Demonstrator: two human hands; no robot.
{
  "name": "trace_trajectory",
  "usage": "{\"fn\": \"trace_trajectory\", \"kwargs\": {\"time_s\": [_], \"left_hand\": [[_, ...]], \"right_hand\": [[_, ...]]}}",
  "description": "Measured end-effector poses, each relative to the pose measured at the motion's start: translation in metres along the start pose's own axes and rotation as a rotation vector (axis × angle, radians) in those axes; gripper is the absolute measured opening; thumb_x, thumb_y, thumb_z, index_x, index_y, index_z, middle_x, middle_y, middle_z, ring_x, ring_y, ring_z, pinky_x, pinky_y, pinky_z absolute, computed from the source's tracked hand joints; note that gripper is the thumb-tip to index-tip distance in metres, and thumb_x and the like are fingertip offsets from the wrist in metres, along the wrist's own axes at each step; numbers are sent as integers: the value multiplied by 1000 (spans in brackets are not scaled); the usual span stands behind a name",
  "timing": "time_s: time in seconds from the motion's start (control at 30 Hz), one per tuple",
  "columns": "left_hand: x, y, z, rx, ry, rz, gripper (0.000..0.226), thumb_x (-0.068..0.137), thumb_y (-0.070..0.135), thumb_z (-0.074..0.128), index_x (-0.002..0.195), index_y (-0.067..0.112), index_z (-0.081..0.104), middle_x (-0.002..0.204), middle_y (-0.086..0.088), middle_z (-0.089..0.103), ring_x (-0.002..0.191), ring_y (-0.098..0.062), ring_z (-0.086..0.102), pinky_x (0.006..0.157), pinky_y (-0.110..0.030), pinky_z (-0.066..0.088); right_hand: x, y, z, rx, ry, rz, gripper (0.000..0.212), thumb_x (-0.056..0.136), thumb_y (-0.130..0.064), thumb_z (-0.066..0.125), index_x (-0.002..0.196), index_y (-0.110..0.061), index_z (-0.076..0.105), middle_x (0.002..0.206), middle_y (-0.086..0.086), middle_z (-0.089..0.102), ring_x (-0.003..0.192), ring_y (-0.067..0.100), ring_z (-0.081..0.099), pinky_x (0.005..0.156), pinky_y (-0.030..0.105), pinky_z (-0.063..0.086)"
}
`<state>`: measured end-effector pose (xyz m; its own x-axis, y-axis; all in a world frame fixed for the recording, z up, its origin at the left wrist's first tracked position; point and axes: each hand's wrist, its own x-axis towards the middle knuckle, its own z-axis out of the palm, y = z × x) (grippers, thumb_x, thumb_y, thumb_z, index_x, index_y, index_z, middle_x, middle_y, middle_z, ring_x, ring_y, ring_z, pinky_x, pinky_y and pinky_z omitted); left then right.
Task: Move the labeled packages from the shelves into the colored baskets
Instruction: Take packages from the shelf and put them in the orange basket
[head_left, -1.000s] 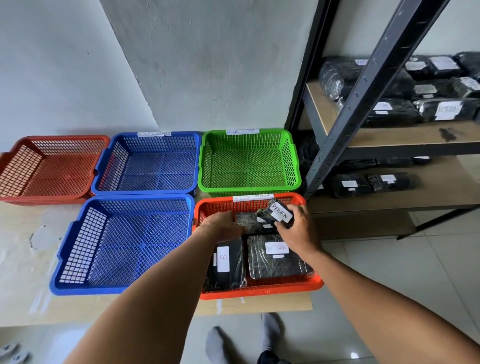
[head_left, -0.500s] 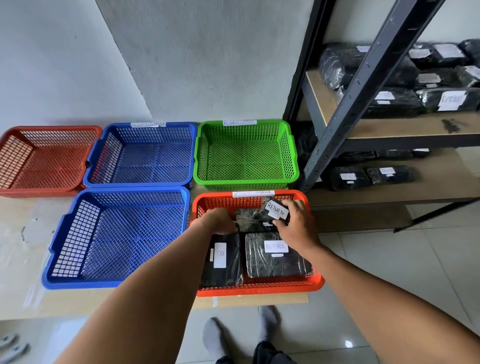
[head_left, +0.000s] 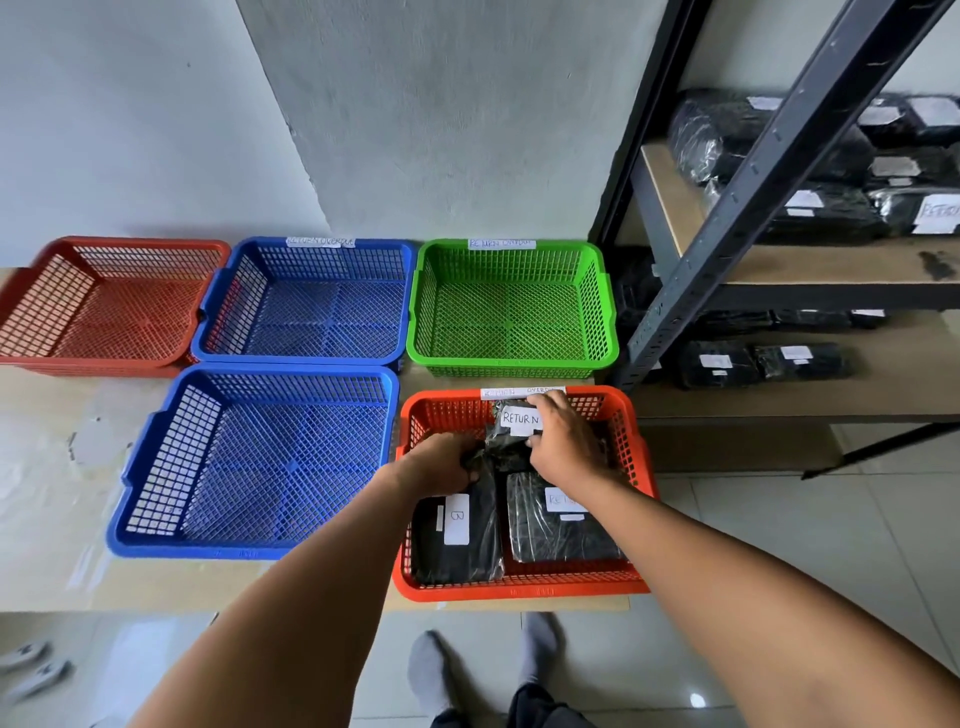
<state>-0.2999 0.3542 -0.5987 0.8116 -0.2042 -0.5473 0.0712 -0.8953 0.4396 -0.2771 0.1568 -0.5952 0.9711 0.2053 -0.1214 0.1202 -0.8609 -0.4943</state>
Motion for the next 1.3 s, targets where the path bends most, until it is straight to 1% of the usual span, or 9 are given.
{"fn": "trace_trajectory", "kwargs": {"time_s": [0.1,0.2,0.27,0.37,0.5,0.6,0.93,1.13,1.3], "left_hand": [[0,1,6,106,21,-36,46,94,32,60,139,24,55,145,-7,53,140,-34,40,119,-44,28],[-3,1,10,157,19,-45,59,97,37,58,151,21,39,158,-9,36,151,-38,18,124,-50,9],[-6,0,7,115,38,-47,61,95,38,63,148,15,43,151,-11,45,145,-36,33,120,-45,27],[-11,0,-3,173,70,-28,35,92,37,67,120,17,67,127,-7,64,115,-26,59,102,-38,48],[-17,-3,-13,514,192,18,45,83,58,69,110,22,72,124,-1,66,124,-26,51,114,-45,29],[-23,-9,-7,527,224,4,53,79,64,69,115,25,71,126,5,65,128,-24,47,115,-43,22],[-46,-35,-11,381,571,-27,91,53,72,80,120,14,58,120,-5,54,116,-28,47,98,-41,41],[-49,-54,-11,368,590,-21,56,68,52,82,111,20,66,121,-5,51,111,-28,46,91,-41,47],[-43,-52,-1,230,604,-13,42,70,33,81,104,12,68,118,-12,53,109,-36,44,87,-48,51]], "right_hand": [[0,-5,7,-3,-7,-3,62,81,6,65,140,-9,52,137,0,50,118,20,55,92,17,36],[0,-10,9,14,4,21,62,81,5,68,139,-9,53,137,1,50,118,20,55,94,18,38],[-1,-11,9,38,8,43,60,81,5,68,138,-8,53,136,2,50,119,22,55,94,20,39],[-1,-12,6,41,18,71,61,81,6,69,138,-8,52,135,2,50,117,21,56,89,18,38],[-4,-18,6,40,18,65,61,81,0,74,138,-10,53,134,-1,51,115,18,57,87,15,38],[-5,-27,10,60,-4,44,60,83,-2,73,138,-11,53,134,-2,51,116,17,56,87,15,37],[3,-60,27,79,-101,-38,61,85,0,70,141,-10,51,139,-1,50,121,20,54,103,25,43],[3,-74,41,66,-70,-39,65,81,5,68,142,-12,51,139,-2,49,115,23,58,95,37,54],[4,-87,46,2,-55,-68,69,83,18,51,145,-11,46,139,7,46,113,25,57,90,31,53]]}}
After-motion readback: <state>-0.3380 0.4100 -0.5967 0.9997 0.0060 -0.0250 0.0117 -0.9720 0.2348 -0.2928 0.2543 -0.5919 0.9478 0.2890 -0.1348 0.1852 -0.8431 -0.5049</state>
